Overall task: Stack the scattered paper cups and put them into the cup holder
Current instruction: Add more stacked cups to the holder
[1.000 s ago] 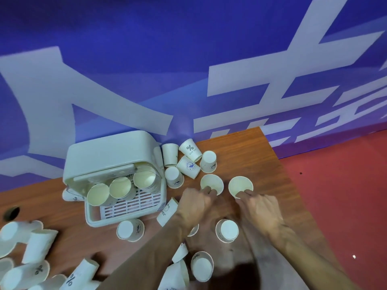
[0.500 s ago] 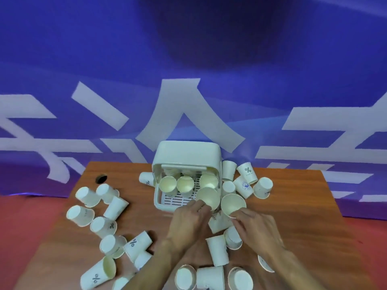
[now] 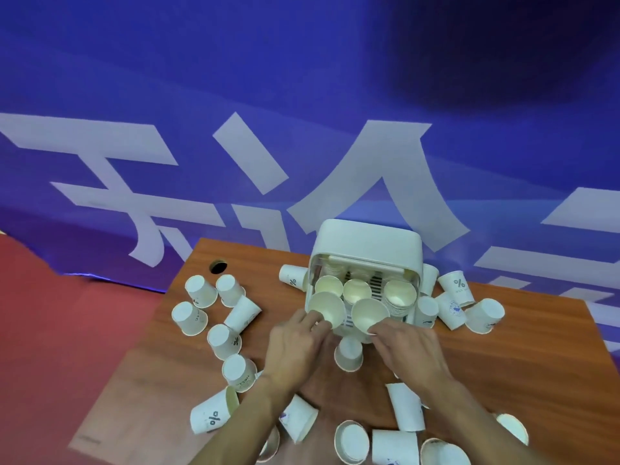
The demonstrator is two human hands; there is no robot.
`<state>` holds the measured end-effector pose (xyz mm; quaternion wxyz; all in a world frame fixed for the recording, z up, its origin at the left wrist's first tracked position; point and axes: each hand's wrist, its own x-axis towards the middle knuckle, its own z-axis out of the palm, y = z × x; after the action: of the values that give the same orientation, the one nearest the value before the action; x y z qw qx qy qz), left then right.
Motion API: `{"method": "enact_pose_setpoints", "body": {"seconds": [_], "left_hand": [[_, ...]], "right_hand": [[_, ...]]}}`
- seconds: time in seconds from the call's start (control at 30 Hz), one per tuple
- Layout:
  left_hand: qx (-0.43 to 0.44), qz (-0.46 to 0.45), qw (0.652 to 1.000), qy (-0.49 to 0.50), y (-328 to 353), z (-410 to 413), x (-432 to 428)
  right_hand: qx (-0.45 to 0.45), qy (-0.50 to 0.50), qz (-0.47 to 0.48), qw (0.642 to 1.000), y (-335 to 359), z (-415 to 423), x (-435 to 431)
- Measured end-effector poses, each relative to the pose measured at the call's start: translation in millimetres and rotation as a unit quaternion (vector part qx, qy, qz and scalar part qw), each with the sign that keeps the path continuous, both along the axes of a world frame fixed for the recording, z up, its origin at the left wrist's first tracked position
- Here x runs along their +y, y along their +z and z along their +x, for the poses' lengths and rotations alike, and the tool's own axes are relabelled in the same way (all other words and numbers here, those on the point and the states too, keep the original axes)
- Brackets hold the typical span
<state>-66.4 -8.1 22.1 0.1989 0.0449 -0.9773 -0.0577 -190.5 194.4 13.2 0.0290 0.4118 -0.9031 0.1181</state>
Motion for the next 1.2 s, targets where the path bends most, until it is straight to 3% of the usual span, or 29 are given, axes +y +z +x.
{"method": "enact_pose_setpoints", "body": {"seconds": [0.37,0.63,0.9,1.2], "left_hand": [[-0.009,0.023,0.999,-0.021,-16.1,-27.4,-48.8],[-0.013,0.055,0.998,-0.021,-40.0,-50.6,-51.1],[0.067,0.101,0.991,-0.054,-68.7,-66.1,-57.5],[0.089,0.094,0.990,-0.050,-88.8,-81.3,-72.9]], "right_hand": [[0.012,-0.084,-0.037,0.996,-17.4,-19.6,-37.6],[0.035,-0.072,-0.038,0.996,-32.5,-29.8,-42.4],[0.066,-0.083,-0.130,0.986,-59.9,-31.6,-51.7],[0.107,-0.084,-0.187,0.973,-88.0,-37.9,-66.5]]}}
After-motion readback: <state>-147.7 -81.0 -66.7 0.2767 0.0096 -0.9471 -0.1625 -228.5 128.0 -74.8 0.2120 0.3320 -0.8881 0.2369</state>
